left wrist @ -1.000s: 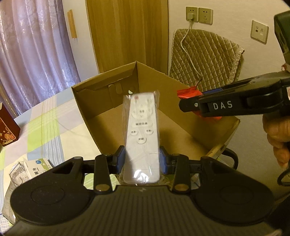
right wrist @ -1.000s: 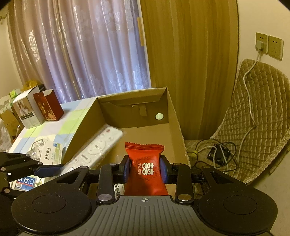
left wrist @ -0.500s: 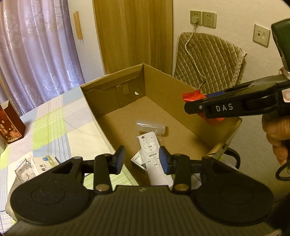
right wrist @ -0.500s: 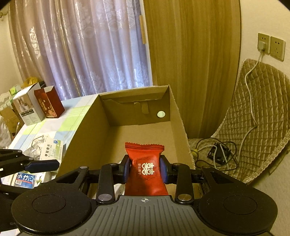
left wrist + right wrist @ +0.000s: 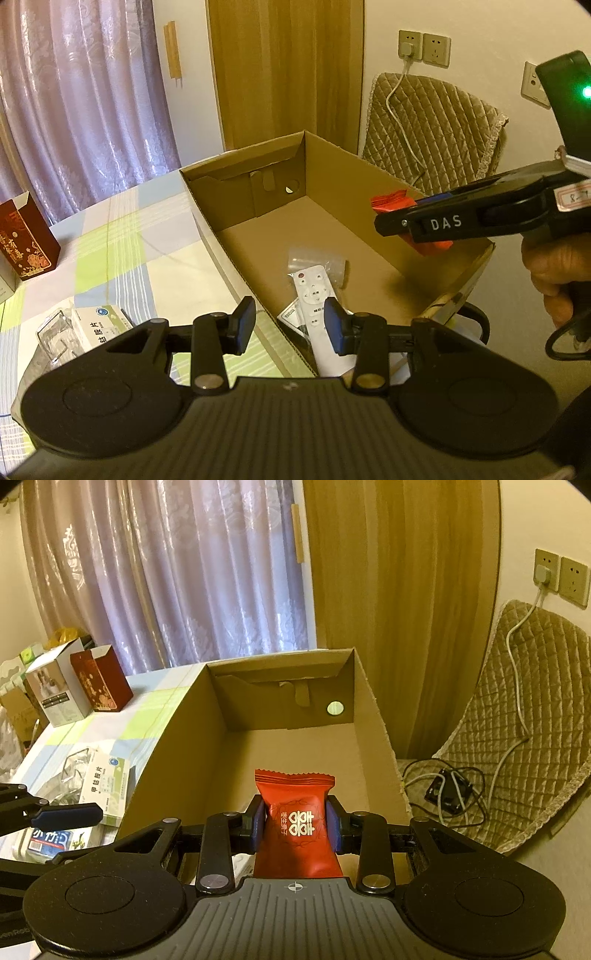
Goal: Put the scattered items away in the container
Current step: 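Release the remote into the box with the left gripper while the right gripper holds the red packet above it, then open the right gripper to drop the red candy packet into the box, then reach to the table items and grasp the white plug adapter with the left gripper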
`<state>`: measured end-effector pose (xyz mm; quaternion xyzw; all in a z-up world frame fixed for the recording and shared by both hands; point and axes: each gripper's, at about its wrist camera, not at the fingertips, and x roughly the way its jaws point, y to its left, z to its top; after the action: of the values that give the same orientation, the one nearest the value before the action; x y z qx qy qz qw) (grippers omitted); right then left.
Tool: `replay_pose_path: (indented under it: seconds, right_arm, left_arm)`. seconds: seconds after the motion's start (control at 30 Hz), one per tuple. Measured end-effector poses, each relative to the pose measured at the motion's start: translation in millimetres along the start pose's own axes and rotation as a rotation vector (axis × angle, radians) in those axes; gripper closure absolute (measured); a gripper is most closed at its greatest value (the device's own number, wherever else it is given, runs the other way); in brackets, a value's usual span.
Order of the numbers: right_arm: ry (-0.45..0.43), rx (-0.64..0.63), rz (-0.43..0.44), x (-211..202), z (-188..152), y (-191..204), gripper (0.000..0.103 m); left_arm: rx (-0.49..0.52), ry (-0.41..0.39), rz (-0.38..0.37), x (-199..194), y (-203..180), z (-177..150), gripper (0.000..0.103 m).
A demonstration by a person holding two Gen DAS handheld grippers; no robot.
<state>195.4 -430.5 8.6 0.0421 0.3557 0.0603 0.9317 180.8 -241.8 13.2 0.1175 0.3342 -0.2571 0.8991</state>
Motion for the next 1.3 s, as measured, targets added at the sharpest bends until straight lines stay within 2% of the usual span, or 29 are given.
replay_pose_path:
  seconds: [0.77,0.8,0.83,0.87,1.3]
  right_arm:
    - [0.013,0.003,-0.018,11,4,0,0.065]
    - [0.007,0.007,-0.023,10,4,-1,0.042]
    - [-0.009,0.014,-0.032,8,3,-1,0.01]
    - [-0.04,0.021,-0.039,3,3,-2,0.005]
    - [-0.073,0.007,-0.013,-20,12,12,0.006]
  left_arm:
    - [-0.037,-0.001,-0.004,-1,10,-5,0.067]
    - [-0.037,0.0,-0.002,-1,11,-5,0.067]
    - [-0.039,0.001,0.0,-1,11,-6,0.067]
    - [-0.041,0.001,0.0,-2,12,-7,0.067]
    - [-0.064,-0.002,0.028,-23,25,-20,0.067]
